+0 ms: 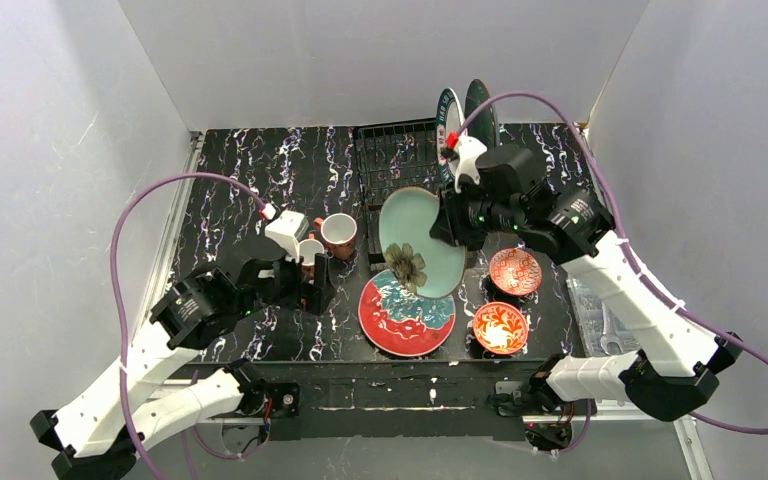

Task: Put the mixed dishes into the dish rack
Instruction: Insert the plate into the dish rack.

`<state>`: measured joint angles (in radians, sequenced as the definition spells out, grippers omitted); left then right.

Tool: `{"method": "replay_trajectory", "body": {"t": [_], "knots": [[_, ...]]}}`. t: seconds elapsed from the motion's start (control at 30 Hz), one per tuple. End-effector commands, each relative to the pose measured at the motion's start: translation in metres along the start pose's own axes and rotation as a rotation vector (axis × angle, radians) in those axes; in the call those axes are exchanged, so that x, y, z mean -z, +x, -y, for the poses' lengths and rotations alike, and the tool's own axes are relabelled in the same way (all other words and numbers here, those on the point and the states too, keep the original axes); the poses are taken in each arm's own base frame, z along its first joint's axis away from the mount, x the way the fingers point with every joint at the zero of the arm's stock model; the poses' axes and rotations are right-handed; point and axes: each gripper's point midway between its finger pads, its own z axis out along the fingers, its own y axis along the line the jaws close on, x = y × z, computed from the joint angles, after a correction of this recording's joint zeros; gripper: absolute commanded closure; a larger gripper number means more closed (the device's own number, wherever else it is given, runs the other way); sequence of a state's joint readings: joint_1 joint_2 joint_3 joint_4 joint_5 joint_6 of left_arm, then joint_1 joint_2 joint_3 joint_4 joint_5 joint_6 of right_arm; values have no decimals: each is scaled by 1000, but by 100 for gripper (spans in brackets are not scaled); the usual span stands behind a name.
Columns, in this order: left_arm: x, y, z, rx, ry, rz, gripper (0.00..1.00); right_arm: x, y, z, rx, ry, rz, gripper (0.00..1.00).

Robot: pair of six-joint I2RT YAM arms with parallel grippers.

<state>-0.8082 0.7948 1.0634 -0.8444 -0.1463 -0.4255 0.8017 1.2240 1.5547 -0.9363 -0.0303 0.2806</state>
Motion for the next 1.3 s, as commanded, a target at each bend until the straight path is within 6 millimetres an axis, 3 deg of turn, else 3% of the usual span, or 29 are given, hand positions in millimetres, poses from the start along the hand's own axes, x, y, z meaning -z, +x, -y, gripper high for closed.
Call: {"method": "replay_trajectory", "body": {"t": [0.0, 0.1, 0.37, 0.67, 0.93, 1.27], "knots": [[10, 8, -16, -59, -47, 0, 2, 26, -77, -12, 31, 7, 238, 99], [13, 13, -25, -73, -76, 0, 2, 37, -108, -16, 30, 21, 310, 99], [13, 26, -39, -65, -117, 20, 2, 46, -164, -5, -3, 143, 433, 99], [7, 38, -35, -61, -56, 59, 2, 64, -219, 8, -2, 264, 614, 99], [4, 40, -37, -69, -55, 67, 2, 64, -244, 23, -18, 366, 723, 99], [3, 42, -37, -62, -55, 67, 2, 49, -254, 48, -2, 527, 746, 99]]}}
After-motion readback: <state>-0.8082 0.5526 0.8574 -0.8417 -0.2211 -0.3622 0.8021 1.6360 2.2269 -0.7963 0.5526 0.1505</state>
